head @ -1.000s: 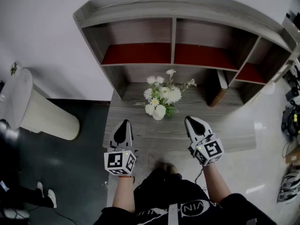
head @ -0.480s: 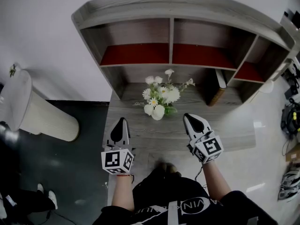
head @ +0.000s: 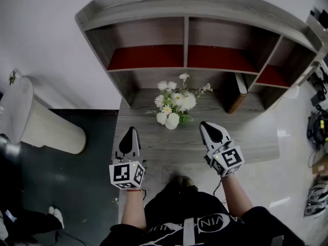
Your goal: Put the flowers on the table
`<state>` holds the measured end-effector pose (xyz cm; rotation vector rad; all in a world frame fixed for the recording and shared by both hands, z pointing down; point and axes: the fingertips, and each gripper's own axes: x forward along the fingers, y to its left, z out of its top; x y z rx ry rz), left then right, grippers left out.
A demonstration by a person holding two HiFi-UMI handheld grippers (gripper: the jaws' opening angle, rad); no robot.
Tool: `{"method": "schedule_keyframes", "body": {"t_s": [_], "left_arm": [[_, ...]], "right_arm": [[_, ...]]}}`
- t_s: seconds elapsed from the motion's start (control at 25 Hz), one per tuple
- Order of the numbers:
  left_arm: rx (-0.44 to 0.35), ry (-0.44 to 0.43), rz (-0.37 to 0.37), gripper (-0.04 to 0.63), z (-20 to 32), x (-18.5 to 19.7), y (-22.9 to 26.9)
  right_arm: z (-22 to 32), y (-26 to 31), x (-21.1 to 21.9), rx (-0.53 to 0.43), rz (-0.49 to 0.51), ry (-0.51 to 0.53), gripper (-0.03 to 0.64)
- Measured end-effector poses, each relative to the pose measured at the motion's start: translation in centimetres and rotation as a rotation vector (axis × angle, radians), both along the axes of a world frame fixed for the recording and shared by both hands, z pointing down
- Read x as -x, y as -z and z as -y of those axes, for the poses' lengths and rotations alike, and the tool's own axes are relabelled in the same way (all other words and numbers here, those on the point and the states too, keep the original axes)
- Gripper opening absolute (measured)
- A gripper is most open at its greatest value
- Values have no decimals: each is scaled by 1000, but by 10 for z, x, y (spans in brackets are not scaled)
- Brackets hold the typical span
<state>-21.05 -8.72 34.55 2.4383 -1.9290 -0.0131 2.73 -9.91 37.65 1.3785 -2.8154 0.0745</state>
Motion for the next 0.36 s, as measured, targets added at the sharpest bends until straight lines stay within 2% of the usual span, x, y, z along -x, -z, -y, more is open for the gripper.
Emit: {"method": "schedule_keyframes", "body": {"t_s": [0.36], "left_arm": [[12,14,-1,3,2,6,-6]], "right_arm": [[4,-2,-1,5,14,-15,8]]}}
